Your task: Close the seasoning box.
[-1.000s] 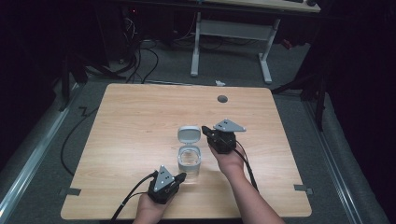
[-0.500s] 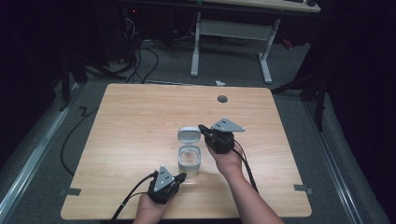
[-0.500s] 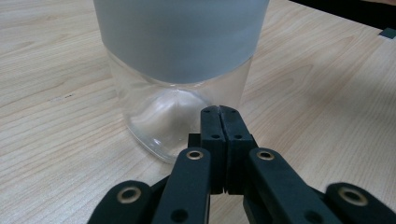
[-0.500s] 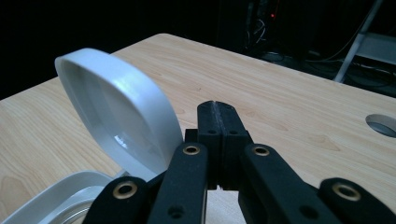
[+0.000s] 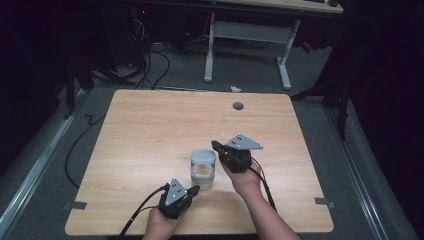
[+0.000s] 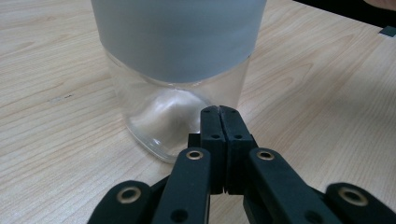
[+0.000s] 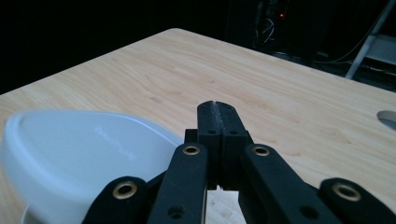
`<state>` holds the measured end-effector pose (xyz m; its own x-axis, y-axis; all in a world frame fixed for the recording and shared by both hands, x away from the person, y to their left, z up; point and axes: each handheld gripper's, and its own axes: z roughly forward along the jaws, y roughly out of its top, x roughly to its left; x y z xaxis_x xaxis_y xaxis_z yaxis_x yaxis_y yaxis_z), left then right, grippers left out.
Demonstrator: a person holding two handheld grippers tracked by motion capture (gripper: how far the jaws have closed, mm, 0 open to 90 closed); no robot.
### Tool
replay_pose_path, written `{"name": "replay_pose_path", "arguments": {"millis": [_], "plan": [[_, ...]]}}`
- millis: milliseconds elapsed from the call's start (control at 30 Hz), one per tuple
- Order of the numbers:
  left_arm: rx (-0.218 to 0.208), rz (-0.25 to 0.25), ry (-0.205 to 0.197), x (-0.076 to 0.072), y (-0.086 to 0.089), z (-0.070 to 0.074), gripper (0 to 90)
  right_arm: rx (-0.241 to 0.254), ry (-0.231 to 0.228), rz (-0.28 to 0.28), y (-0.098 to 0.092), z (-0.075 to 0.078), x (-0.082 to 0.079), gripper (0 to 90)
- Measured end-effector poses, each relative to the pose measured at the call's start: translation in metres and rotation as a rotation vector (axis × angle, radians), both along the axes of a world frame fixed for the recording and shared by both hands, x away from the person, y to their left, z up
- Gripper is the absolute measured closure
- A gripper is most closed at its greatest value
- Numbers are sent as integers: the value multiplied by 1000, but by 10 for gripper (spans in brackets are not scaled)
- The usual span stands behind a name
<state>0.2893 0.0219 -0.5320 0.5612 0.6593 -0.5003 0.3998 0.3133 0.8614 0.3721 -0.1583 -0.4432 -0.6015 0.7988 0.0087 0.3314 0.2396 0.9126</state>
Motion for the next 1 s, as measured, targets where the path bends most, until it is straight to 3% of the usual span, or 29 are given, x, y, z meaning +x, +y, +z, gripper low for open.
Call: {"name": "replay_pose_path", "arguments": {"millis": [333,633,833,933,1000], "plan": [[1,-1,1,0,0,0,891,-12,8,18,-1,-8,-16,894],[6,-9,-11,-2,-1,0,876,-3,-9,6,-6,-3,-18,889],[20,-42,-25,-10,-2,3,848,6,8,-19,-16,-8,-18,885],[6,-61,-25,-13,8,12,833,13,27,-51,-30,-15,-19,881],[26,-118,14,-12,18,16,825,14,33,-73,-38,-19,-20,879]]}}
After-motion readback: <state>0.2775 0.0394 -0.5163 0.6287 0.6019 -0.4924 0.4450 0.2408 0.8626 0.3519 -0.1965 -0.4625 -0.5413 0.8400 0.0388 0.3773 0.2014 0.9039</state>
